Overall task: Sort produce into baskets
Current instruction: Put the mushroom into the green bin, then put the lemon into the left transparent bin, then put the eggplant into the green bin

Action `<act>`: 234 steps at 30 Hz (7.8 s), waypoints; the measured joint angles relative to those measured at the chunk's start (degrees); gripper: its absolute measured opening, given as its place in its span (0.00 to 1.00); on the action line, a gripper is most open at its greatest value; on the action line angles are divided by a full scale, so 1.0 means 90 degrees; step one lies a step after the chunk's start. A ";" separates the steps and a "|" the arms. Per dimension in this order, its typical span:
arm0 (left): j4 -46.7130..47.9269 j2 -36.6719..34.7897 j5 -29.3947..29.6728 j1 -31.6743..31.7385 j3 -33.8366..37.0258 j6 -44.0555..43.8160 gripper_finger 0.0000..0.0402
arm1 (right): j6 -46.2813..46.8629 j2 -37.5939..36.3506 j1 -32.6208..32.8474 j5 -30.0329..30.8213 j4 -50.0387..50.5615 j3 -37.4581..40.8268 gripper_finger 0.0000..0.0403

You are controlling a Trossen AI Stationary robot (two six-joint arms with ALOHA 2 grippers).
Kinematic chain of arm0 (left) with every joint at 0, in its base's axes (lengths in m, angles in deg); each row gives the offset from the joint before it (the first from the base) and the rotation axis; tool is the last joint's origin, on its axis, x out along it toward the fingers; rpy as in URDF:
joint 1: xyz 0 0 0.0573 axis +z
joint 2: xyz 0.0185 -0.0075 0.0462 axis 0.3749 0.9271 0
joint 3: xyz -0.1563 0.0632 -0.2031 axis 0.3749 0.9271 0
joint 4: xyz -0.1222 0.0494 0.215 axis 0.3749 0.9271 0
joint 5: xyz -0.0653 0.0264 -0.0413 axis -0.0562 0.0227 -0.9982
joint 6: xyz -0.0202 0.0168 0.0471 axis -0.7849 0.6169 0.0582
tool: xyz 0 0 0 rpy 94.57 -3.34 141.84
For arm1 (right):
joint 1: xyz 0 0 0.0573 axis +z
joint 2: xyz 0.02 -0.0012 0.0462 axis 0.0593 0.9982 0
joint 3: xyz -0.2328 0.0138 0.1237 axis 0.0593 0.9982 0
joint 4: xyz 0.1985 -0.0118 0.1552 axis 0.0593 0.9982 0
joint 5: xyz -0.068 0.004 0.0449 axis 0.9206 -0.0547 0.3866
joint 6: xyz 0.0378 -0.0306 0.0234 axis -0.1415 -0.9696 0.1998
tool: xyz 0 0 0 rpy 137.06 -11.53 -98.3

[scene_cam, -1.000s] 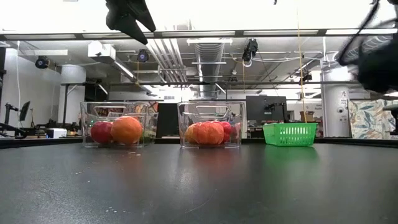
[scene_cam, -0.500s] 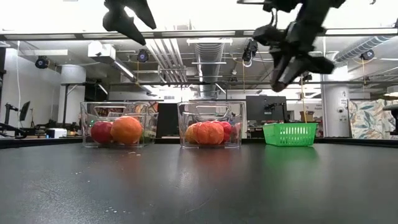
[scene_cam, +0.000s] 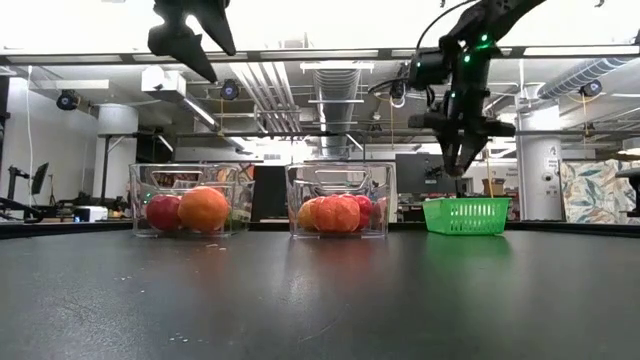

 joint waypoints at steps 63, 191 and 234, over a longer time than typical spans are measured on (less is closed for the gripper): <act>0.0097 0.3147 -0.2333 -0.5392 0.0483 -1.0952 0.78 | -0.0688 0.0240 0.0023 -0.0993 -0.0511 0.0010 0.73; -0.1252 -0.0877 -0.0431 0.2091 0.0712 0.1256 0.73 | 0.7644 -0.2091 0.7989 -0.2038 -0.0678 0.2586 0.67; -0.1693 -0.0695 -0.0438 0.2027 0.0712 0.0770 0.73 | 0.7396 -0.0931 0.7781 -0.1063 -0.1813 0.2963 0.24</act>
